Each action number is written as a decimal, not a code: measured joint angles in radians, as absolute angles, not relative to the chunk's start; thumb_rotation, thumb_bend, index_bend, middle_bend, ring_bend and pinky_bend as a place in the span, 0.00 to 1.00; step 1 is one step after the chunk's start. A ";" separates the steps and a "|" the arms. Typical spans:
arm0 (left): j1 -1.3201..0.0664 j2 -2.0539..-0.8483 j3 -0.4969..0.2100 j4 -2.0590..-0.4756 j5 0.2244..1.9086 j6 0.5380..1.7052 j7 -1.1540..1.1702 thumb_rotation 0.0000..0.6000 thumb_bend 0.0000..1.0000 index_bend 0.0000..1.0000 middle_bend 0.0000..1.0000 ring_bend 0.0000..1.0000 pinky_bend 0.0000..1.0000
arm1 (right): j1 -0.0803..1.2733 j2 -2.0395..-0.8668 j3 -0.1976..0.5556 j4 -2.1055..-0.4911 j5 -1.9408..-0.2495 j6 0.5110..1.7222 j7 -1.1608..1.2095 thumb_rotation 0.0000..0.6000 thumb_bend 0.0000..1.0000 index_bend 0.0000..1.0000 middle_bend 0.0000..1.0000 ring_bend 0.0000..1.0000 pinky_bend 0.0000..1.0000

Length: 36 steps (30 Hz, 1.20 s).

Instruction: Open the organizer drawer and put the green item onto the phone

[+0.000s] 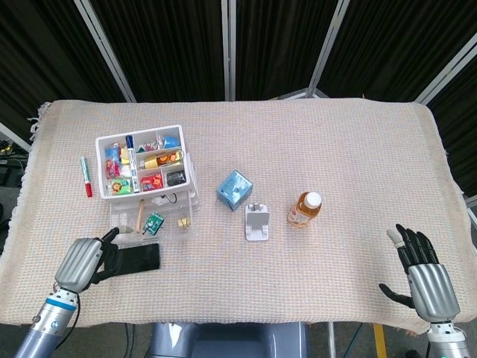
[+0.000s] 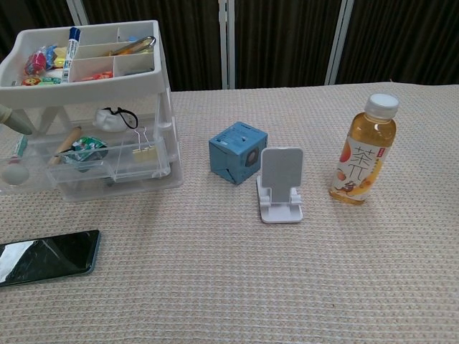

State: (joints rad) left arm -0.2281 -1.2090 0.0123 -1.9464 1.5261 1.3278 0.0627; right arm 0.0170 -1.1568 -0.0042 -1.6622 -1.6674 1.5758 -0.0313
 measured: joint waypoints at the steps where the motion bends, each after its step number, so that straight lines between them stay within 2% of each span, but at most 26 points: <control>1: -0.226 -1.204 0.013 -1.950 1.534 1.333 0.060 1.00 0.52 0.26 0.81 0.82 0.64 | 0.017 -1.157 -0.004 -1.662 -1.667 1.576 -0.031 1.00 0.02 0.00 0.00 0.00 0.00; 4: -0.222 -1.186 0.012 -1.962 1.555 1.355 0.066 1.00 0.37 0.27 0.81 0.82 0.64 | 0.017 -1.156 -0.004 -1.663 -1.666 1.576 -0.029 1.00 0.02 0.00 0.00 0.00 0.00; 8: -0.221 -1.169 0.000 -1.978 1.565 1.373 0.112 1.00 0.26 0.28 0.81 0.82 0.64 | 0.017 -1.156 -0.005 -1.663 -1.668 1.576 -0.030 1.00 0.02 0.00 0.00 0.00 0.00; 12: -0.233 -1.135 -0.030 -2.009 1.556 1.376 0.189 1.00 0.14 0.25 0.78 0.80 0.62 | 0.017 -1.155 -0.005 -1.664 -1.668 1.575 -0.029 1.00 0.02 0.00 0.00 0.00 0.00; 21: -0.332 -1.023 -0.132 -2.079 1.408 1.273 0.372 1.00 0.05 0.20 0.67 0.71 0.52 | 0.019 -1.157 -0.006 -1.663 -1.665 1.568 -0.031 1.00 0.02 0.00 0.00 0.00 0.00; 24: -0.373 -1.000 -0.155 -2.086 1.351 1.224 0.431 1.00 0.04 0.24 0.66 0.69 0.51 | 0.020 -1.156 -0.005 -1.663 -1.664 1.568 -0.027 1.00 0.02 0.00 0.00 0.00 0.00; 27: -0.414 -0.985 -0.169 -2.089 1.289 1.180 0.501 1.00 0.05 0.31 0.72 0.71 0.55 | 0.019 -1.153 -0.004 -1.665 -1.663 1.570 -0.022 1.00 0.02 0.00 0.00 0.00 0.00; 31: -0.473 -0.980 -0.179 -2.084 1.231 1.128 0.604 1.00 0.05 0.41 0.85 0.80 0.66 | 0.021 -1.152 -0.005 -1.665 -1.662 1.566 -0.020 1.00 0.02 0.00 0.00 0.00 0.00; 36: -0.556 -1.002 -0.192 -2.064 1.190 1.098 0.734 1.00 0.03 0.45 0.89 0.83 0.69 | 0.019 -1.150 -0.003 -1.666 -1.663 1.573 -0.016 1.00 0.02 0.00 0.00 0.00 0.00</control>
State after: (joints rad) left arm -0.5563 -1.0018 -0.1922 -2.0640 1.1901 1.0976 0.7340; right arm 0.0193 -1.1498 -0.0035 -1.6660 -1.6629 1.5728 -0.0156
